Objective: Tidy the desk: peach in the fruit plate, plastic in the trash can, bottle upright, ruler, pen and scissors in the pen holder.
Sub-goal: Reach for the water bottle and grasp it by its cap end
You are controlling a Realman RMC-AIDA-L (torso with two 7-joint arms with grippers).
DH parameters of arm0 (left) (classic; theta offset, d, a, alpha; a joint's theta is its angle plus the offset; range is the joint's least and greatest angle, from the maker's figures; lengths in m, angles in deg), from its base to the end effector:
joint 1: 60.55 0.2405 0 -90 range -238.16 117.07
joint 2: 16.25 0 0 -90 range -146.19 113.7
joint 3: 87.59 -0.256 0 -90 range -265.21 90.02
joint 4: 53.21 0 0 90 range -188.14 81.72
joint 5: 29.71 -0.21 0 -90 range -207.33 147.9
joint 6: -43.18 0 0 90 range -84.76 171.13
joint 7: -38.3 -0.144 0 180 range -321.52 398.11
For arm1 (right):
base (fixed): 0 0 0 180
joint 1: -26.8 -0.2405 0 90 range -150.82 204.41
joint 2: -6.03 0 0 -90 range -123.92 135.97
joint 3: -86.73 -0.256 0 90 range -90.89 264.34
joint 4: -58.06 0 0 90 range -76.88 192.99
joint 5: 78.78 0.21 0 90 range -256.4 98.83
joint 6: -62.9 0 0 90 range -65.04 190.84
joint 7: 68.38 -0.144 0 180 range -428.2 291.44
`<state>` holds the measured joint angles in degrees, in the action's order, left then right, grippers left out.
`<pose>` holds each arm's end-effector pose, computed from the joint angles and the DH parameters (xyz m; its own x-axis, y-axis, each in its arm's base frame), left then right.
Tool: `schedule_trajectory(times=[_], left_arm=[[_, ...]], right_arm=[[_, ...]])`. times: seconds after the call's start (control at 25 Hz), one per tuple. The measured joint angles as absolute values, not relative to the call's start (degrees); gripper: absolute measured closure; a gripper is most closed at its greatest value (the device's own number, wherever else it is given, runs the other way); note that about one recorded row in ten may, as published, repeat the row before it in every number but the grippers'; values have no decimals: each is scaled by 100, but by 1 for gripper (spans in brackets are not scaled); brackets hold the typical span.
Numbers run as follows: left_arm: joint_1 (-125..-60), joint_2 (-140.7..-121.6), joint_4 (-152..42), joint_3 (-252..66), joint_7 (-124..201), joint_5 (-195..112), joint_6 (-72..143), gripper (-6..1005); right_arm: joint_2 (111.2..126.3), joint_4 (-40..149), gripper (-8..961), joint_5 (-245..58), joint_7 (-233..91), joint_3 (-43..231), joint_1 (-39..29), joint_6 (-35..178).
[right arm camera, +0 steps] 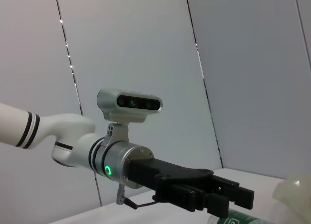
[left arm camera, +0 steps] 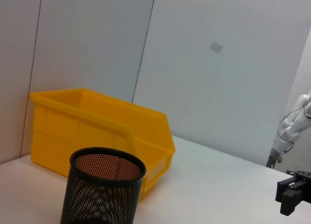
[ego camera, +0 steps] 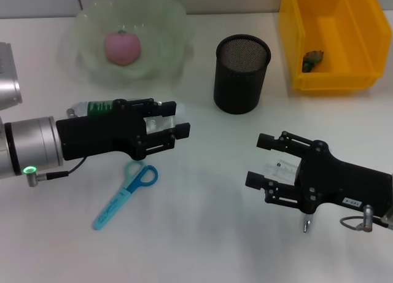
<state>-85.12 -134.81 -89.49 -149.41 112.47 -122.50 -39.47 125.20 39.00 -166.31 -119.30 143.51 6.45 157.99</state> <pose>-0.2513 0.3145 -0.0286 0.7738 0.2829 0.5667 0.4192 -0.8995 -0.1232 0.2756 0.2486 -0.0452 0.6627 -0.1711 -0.7291 -0.3708 -0.9208 -0.1210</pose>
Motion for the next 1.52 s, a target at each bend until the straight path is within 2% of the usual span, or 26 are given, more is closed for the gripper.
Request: schedule_trajectory(times=[0.4, 0.56, 0.64, 0.84, 1.04, 1.44, 1.52], left_arm=[[-8643, -13480, -8984, -14960, 11289, -12264, -3850, 462], [-9072, -13436, -9070, -15018, 11774, -12530, -3677, 462], [-9556, -13424, -9244, -14957, 12464, -13239, -3506, 463], [-10058, -13477, -9598, -15003, 13342, -14457, -2934, 463], [-10251, -13488, -9635, -14991, 13691, -14858, -2804, 447], [-10218, -13481, -9769, -15190, 13851, -15049, -2823, 414], [-10213, -13481, -9808, -15237, 13854, -15107, -2829, 325]], right_arm=[[12545, 4123, 195, -16660, -11930, 14327, 643, 15575], [12543, 4258, 194, -16632, -11971, 14273, 560, 15570], [12551, 4273, 194, -16630, -11975, 14294, 538, 15586], [12553, 4470, 194, -16629, -11987, 14324, 478, 15578], [12550, 4585, 194, -16629, -11989, 14324, 488, 15568], [12556, 4619, 194, -16629, -11993, 14302, 473, 15568], [12556, 4619, 194, -16629, -11994, 14296, 466, 15568]])
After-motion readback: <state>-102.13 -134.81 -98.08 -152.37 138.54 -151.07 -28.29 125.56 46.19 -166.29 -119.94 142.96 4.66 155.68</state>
